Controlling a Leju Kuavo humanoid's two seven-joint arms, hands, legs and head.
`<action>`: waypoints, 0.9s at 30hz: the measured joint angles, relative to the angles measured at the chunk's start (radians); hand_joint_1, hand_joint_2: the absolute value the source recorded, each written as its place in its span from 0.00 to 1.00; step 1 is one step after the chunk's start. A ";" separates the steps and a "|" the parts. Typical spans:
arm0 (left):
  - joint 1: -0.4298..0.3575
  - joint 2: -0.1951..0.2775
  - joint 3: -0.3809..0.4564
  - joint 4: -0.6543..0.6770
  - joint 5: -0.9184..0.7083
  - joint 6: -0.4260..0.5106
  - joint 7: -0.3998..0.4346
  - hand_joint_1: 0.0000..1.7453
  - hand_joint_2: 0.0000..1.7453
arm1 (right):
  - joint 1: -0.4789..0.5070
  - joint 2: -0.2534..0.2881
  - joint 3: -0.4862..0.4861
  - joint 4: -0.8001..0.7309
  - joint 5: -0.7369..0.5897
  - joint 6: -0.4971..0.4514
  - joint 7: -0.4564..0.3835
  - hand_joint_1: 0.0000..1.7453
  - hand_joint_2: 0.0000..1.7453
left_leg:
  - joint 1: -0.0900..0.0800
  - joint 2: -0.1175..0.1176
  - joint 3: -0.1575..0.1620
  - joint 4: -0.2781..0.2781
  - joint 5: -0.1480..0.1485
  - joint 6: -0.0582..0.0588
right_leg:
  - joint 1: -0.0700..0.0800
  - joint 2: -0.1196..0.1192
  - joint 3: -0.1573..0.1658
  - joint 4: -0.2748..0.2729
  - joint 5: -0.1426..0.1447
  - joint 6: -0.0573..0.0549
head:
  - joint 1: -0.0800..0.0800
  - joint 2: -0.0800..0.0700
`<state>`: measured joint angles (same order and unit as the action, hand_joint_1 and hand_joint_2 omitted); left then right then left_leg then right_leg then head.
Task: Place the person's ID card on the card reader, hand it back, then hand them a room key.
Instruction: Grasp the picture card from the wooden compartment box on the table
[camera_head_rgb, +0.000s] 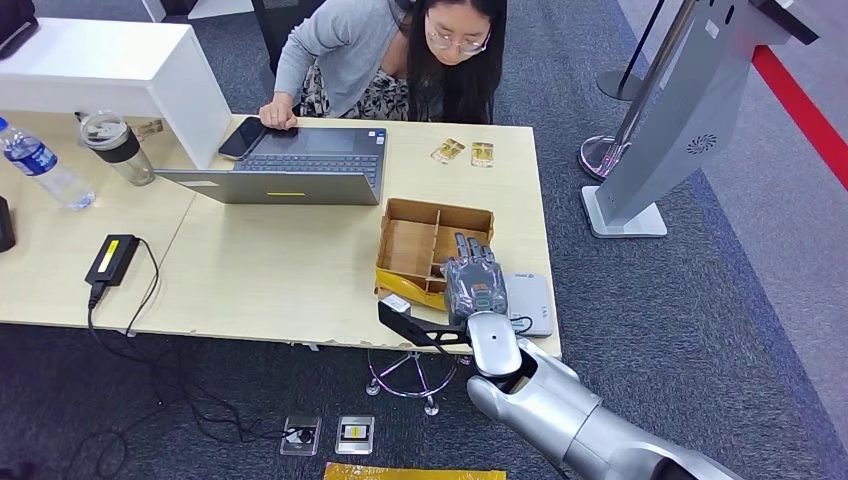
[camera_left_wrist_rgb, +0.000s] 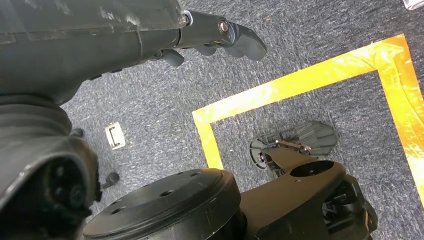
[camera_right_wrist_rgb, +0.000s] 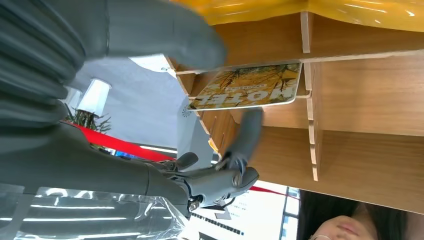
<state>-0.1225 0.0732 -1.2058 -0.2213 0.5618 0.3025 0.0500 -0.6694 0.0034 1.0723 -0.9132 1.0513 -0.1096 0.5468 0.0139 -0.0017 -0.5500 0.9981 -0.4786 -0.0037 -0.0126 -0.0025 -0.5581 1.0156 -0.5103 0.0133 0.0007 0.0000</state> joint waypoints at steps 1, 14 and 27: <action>0.000 0.000 0.000 0.000 0.000 0.000 0.000 0.00 0.00 | 0.001 0.000 0.000 0.000 0.002 -0.001 -0.002 0.00 1.00 | 0.000 0.000 0.000 0.000 0.000 0.000 | 0.000 0.000 0.000 0.000 0.000 0.000 | 0.000 0.000; 0.000 0.000 0.000 0.000 -0.006 0.000 0.000 0.00 0.00 | 0.009 -0.004 0.000 0.006 0.015 -0.018 -0.006 0.00 1.00 | 0.000 0.000 0.000 0.000 0.000 0.000 | 0.000 0.000 0.000 0.000 0.000 0.000 | 0.000 0.000; 0.000 0.000 0.000 0.000 -0.007 -0.001 0.000 0.00 0.00 | 0.013 -0.006 0.000 0.009 0.015 -0.028 -0.010 1.00 1.00 | 0.000 0.000 0.000 0.000 0.000 0.000 | 0.000 0.000 0.000 0.000 0.000 0.000 | 0.000 0.000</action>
<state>-0.1225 0.0732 -1.2058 -0.2213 0.5551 0.3019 0.0500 -0.6560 -0.0023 1.0723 -0.9045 1.0664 -0.1378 0.5365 0.0139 -0.0017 -0.5499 0.9981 -0.4786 -0.0037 -0.0126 -0.0024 -0.5581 1.0156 -0.5103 0.0133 0.0008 0.0000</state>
